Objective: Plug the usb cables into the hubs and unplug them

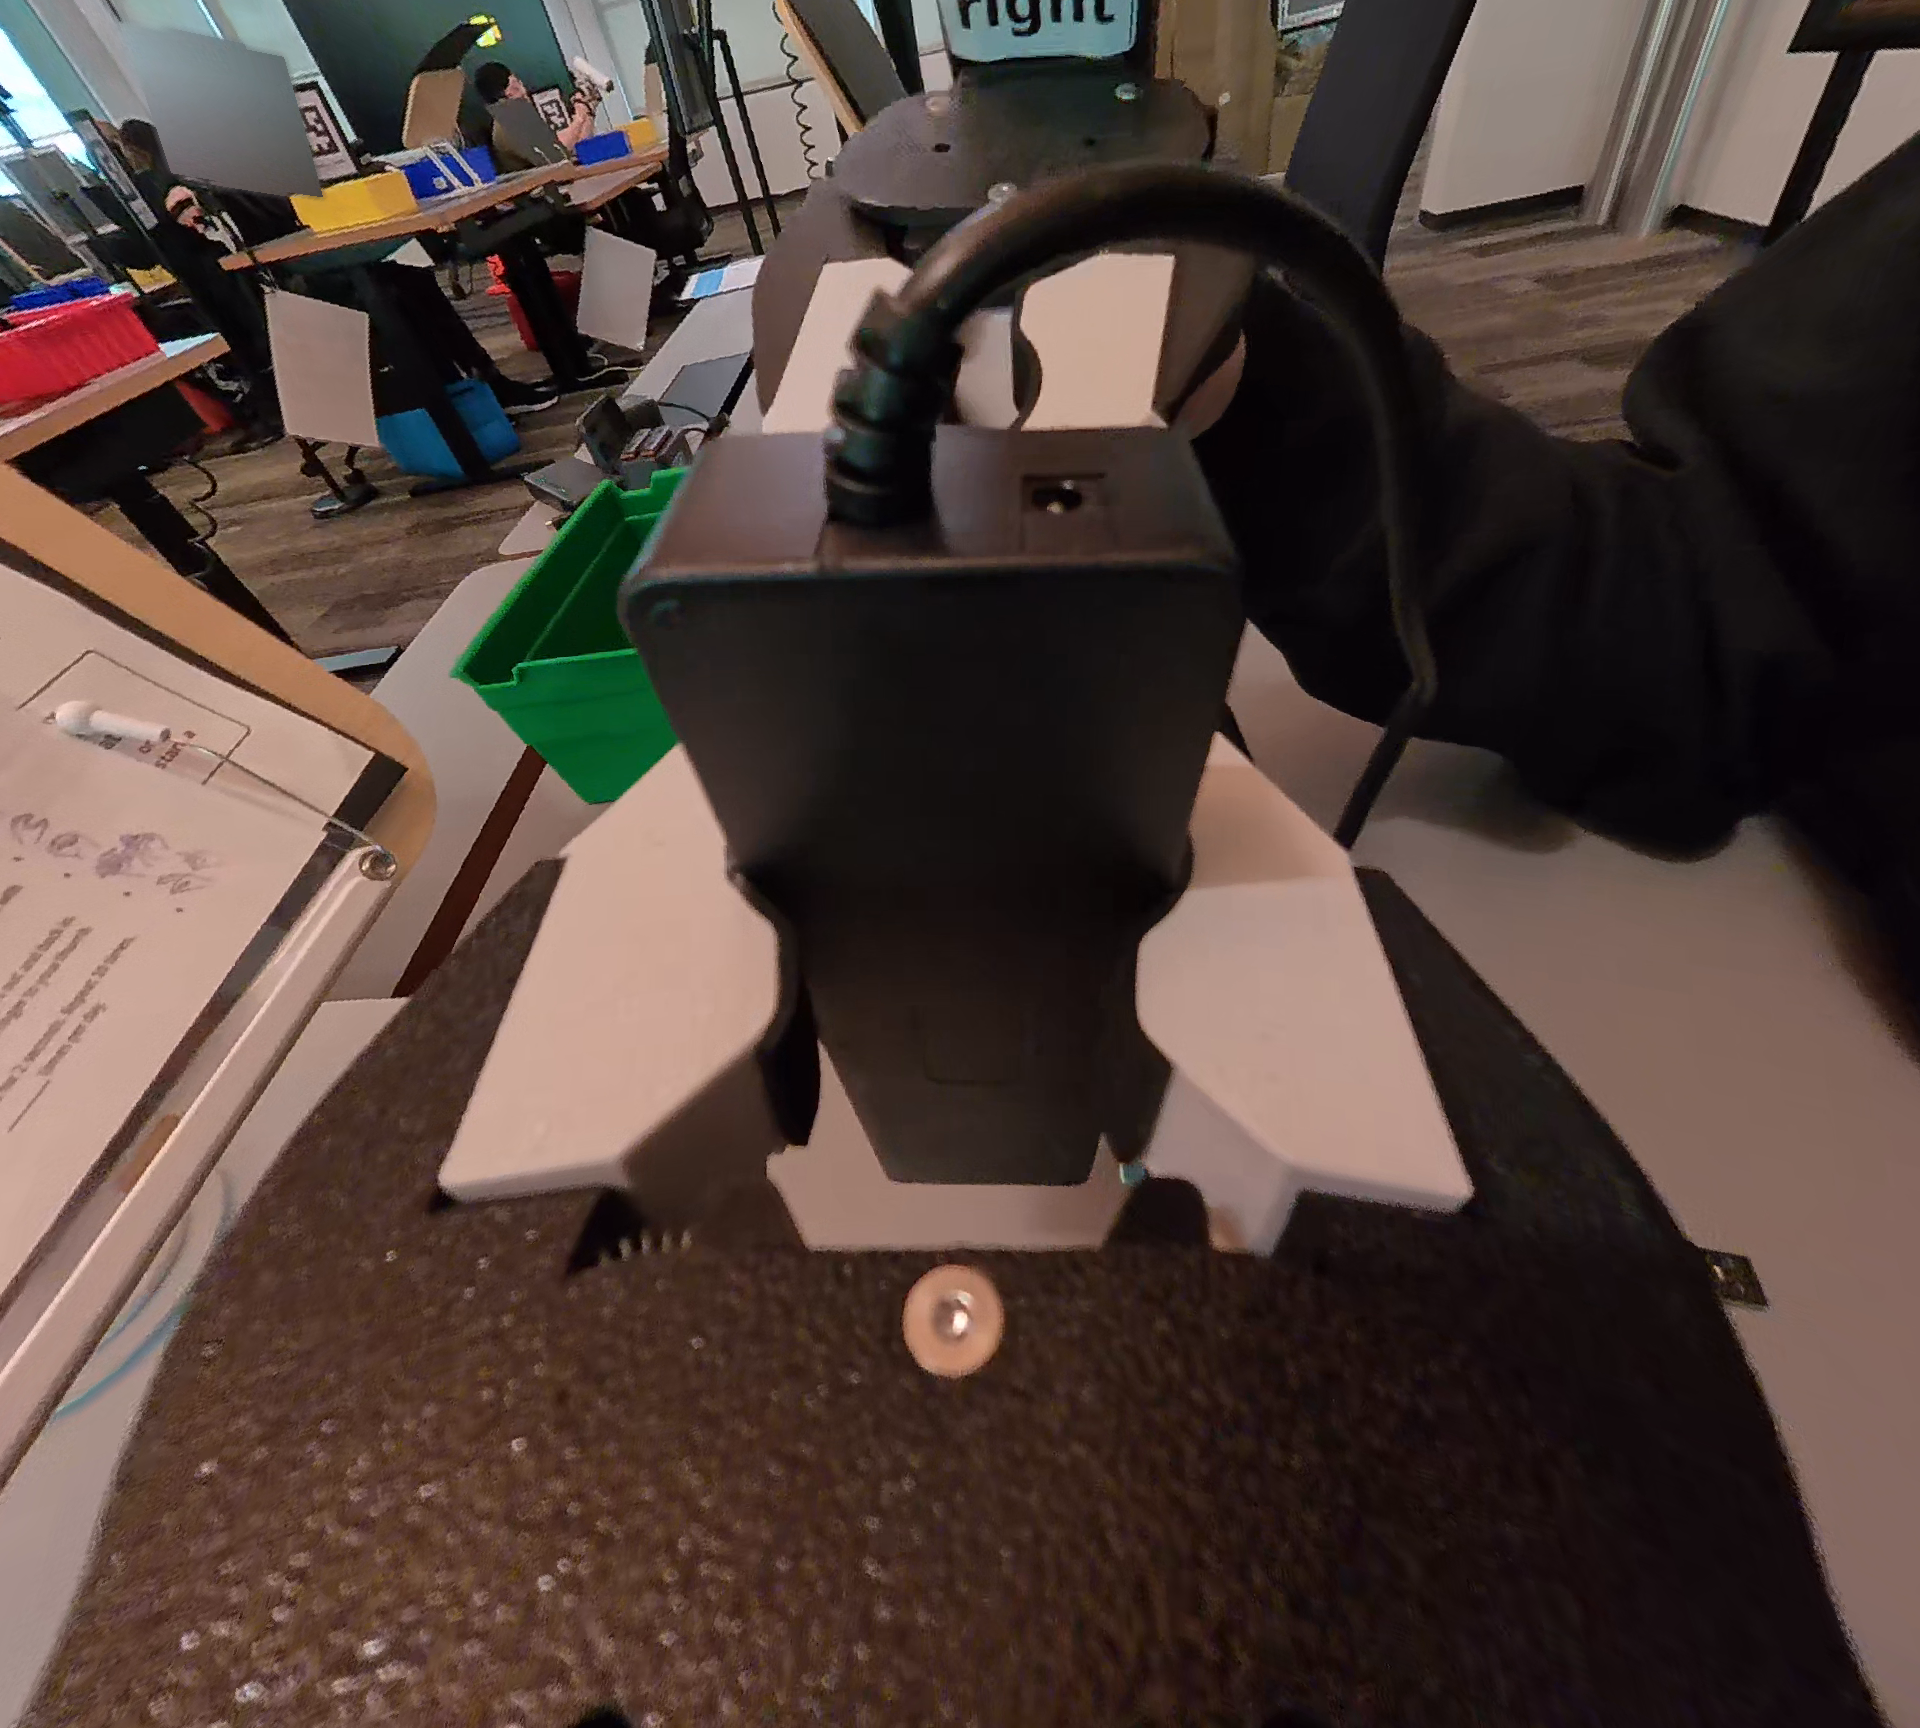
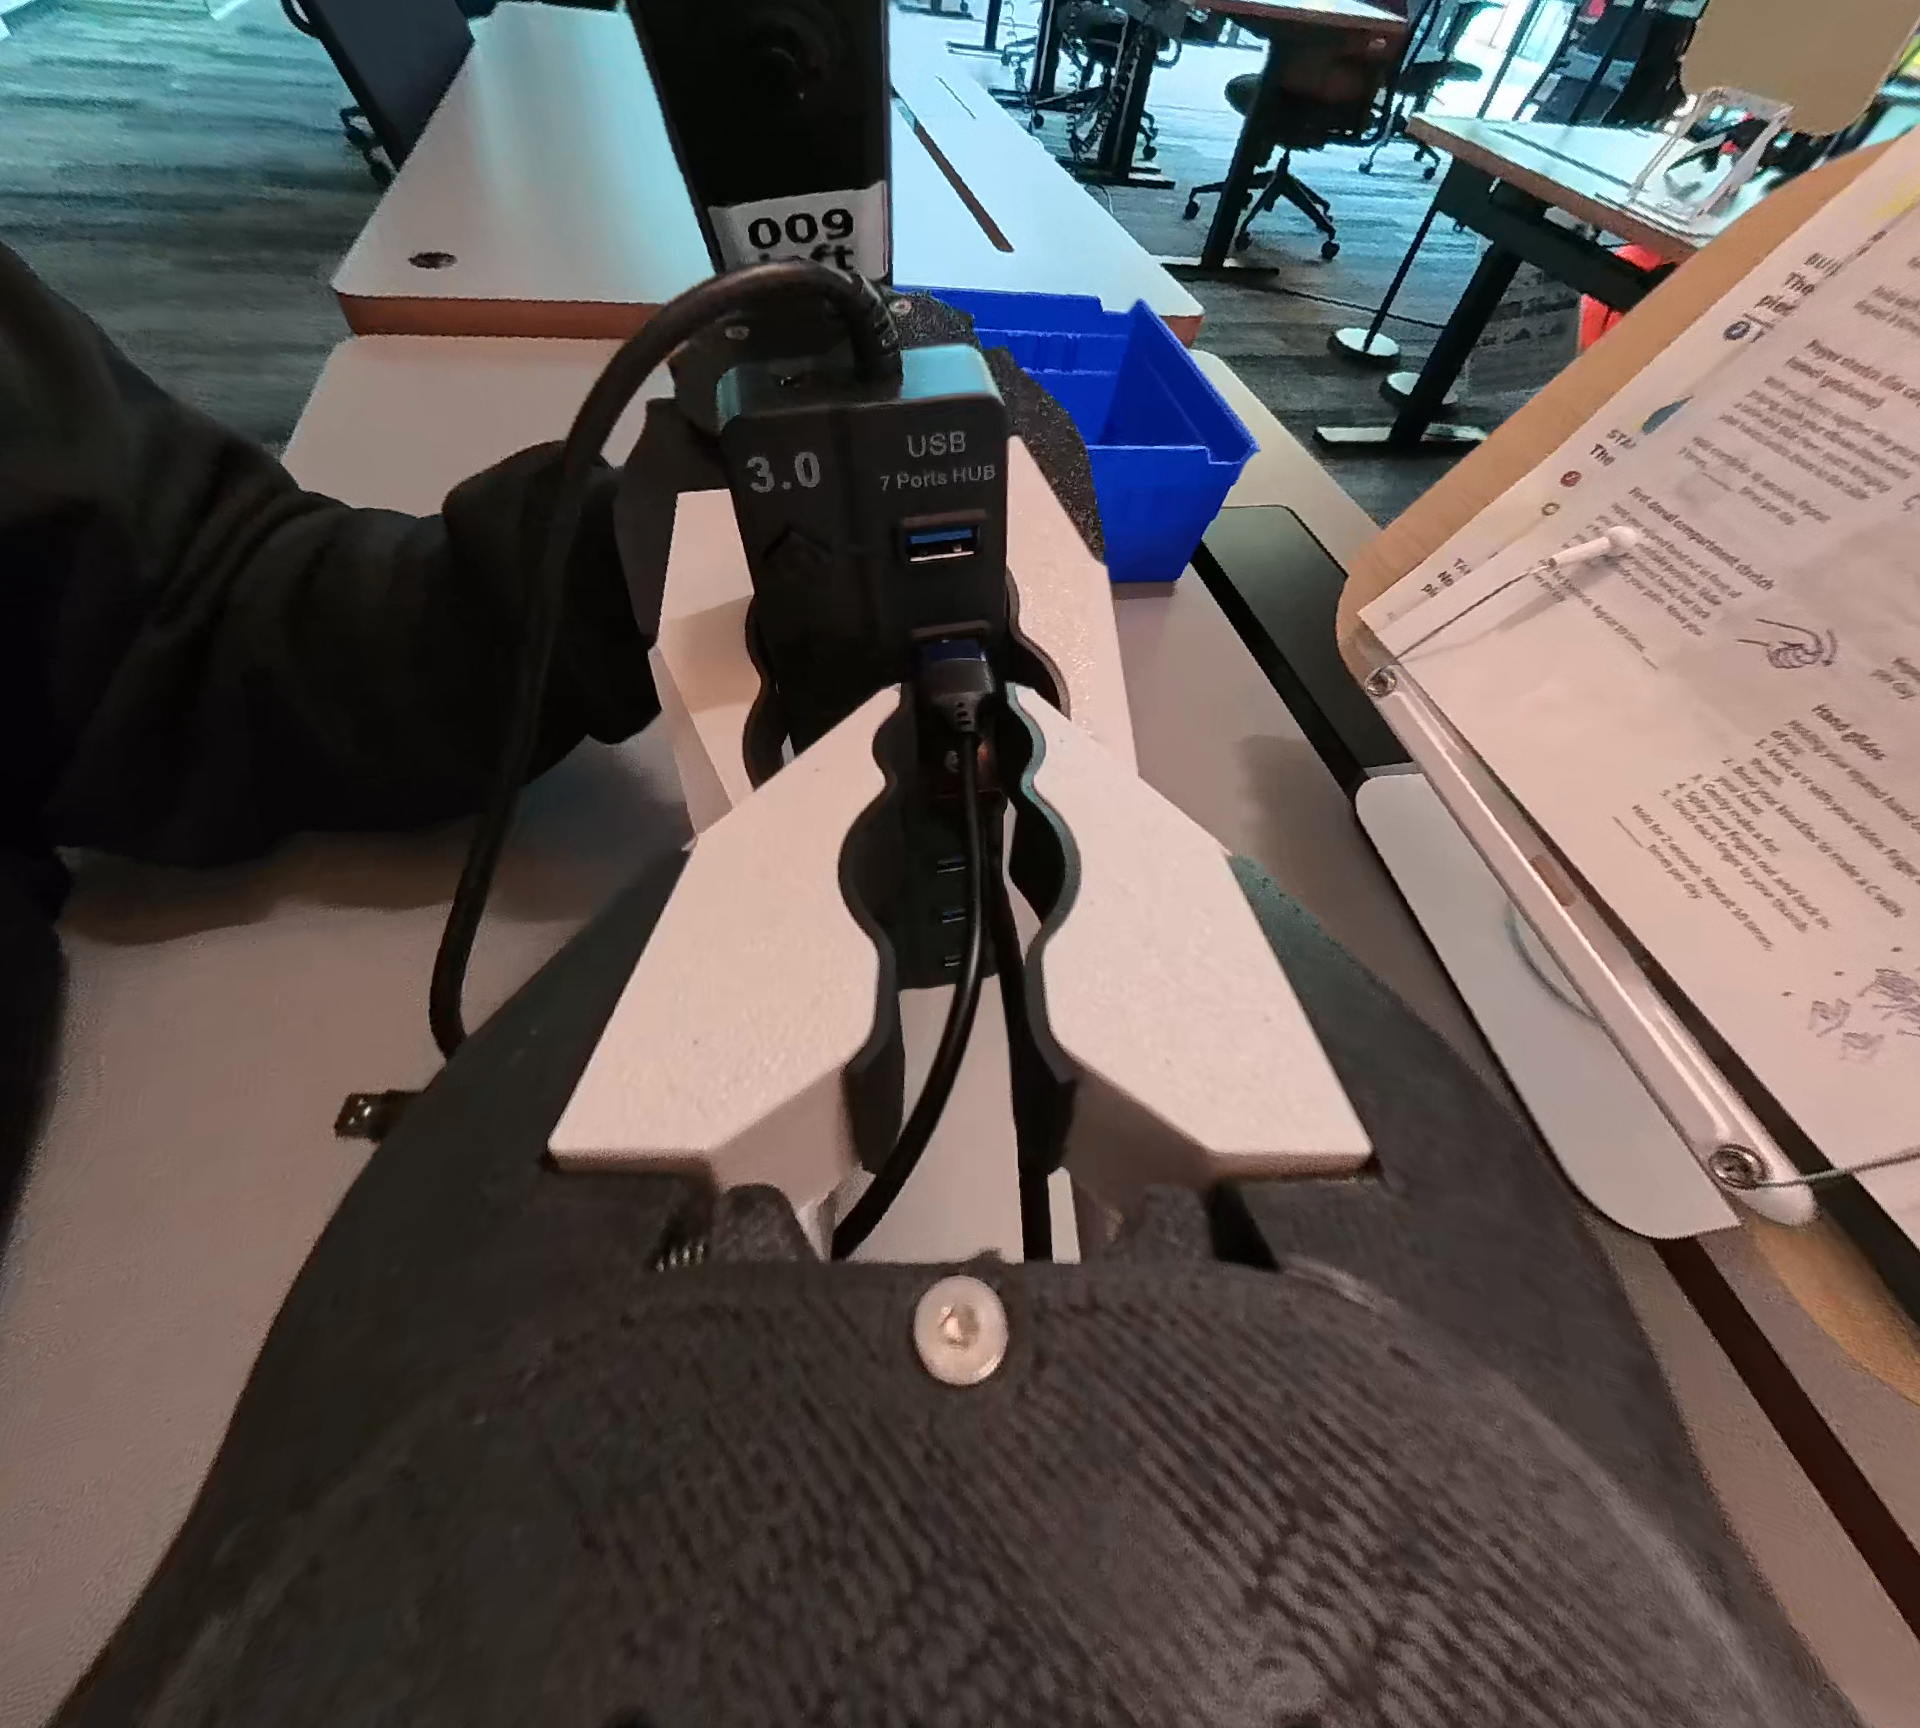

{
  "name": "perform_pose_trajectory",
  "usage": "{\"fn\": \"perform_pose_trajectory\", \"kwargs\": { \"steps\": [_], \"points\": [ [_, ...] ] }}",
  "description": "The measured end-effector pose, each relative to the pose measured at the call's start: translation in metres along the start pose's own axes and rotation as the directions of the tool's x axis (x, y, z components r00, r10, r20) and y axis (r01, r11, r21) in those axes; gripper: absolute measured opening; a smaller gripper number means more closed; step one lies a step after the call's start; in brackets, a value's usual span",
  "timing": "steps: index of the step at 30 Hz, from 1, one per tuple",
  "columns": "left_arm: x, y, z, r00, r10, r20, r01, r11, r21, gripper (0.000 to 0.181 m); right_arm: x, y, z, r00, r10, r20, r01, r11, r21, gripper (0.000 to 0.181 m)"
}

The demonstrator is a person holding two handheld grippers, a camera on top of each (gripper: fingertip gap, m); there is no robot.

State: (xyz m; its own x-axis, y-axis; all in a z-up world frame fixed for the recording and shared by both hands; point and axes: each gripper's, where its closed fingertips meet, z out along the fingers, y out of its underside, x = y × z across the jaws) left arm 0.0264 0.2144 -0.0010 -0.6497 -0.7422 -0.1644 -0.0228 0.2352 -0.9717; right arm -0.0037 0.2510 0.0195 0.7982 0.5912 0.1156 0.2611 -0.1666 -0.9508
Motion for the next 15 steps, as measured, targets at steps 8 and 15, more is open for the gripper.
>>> {"fn": "perform_pose_trajectory", "kwargs": {
  "steps": [8,15],
  "points": [
    [0.006,-0.01,0.0,0.999,0.034,0.011,-0.034,0.999,-0.018,0.062,-0.005,-0.008,-0.011,1.0,-0.017,-0.012,0.017,1.0,0.002,0.013],
    [-0.043,-0.004,-0.067,0.968,-0.08,0.237,0.068,0.996,0.058,0.062,0.042,0.002,-0.098,0.962,0.128,-0.241,-0.104,0.989,0.11,0.001]
  ]
}}
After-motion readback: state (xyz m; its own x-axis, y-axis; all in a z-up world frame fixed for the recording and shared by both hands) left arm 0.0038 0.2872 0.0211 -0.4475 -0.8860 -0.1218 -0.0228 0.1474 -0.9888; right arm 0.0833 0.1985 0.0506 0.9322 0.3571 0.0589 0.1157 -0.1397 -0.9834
